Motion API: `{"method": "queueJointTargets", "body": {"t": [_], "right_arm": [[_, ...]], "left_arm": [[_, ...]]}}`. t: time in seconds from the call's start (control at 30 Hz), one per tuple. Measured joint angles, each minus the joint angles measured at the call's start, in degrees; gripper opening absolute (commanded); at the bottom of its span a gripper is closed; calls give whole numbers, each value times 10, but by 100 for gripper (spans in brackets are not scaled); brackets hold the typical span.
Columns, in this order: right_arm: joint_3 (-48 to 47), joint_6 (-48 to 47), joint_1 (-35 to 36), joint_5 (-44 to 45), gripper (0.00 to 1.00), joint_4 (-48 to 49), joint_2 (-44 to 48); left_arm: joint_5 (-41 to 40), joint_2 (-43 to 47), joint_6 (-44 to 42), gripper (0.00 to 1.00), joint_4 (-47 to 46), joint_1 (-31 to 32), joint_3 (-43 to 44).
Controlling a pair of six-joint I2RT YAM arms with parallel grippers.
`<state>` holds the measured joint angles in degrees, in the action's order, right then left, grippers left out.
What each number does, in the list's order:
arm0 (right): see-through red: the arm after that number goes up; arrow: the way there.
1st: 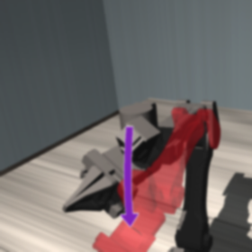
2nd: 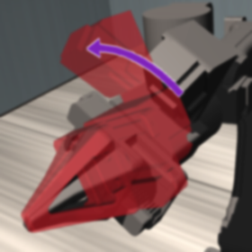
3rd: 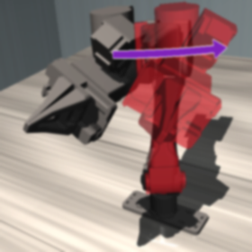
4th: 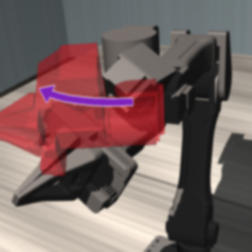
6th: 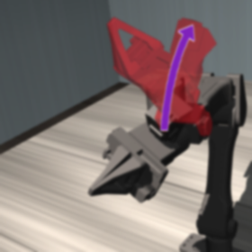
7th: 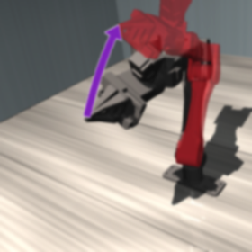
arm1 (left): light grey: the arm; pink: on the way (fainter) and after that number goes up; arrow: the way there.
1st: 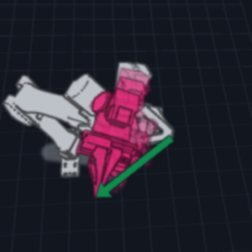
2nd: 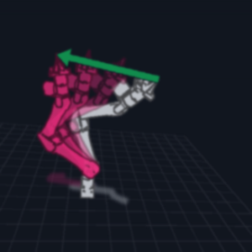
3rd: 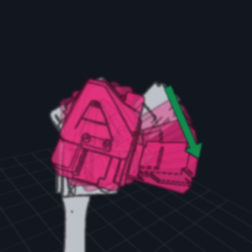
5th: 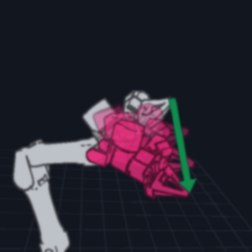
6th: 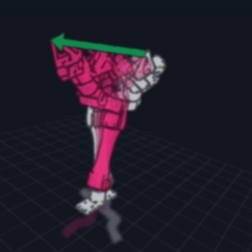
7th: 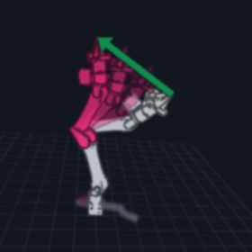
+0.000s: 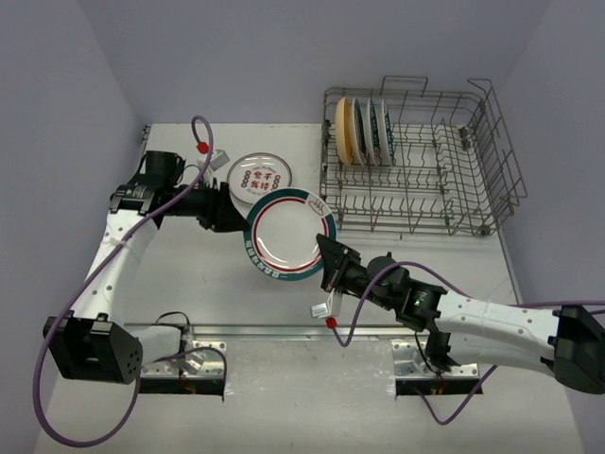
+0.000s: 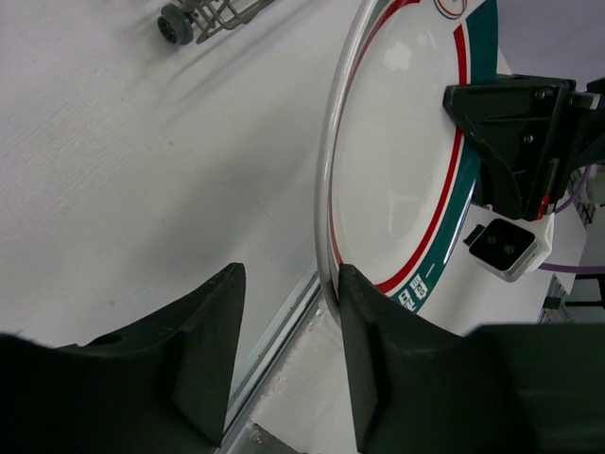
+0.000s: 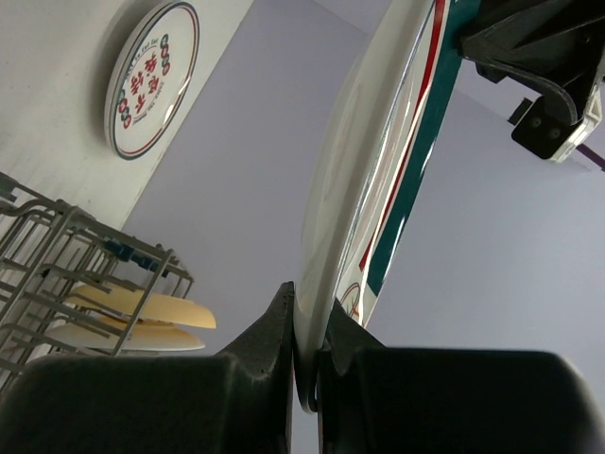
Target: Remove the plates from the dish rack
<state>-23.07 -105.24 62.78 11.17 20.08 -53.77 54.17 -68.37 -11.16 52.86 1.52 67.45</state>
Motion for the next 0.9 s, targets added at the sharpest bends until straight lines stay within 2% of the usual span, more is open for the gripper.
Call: {"method": "queueJointTargets", "body": {"t": [0.1,0.3,0.6,0.73,0.8,0.9], "right_arm": [[0,-5,1,-6,0,16,-15],[0,-11,5,-16,0,45,-61],[0,-9,6,-18,0,48,-88],[0,-7,6,-18,0,48,-93],[0,-6,6,-20,0,53,-95],[0,-4,7,-22,0,62,-99]], "left_arm": [[9,-5,-10,16,4,4,0],[2,-20,-20,9,6,6,-5],[-5,-47,-38,11,6,6,-25],[-5,-57,-45,19,7,6,-27],[-3,-61,-48,27,9,6,-27],[0,-68,-51,26,10,7,-27]]}}
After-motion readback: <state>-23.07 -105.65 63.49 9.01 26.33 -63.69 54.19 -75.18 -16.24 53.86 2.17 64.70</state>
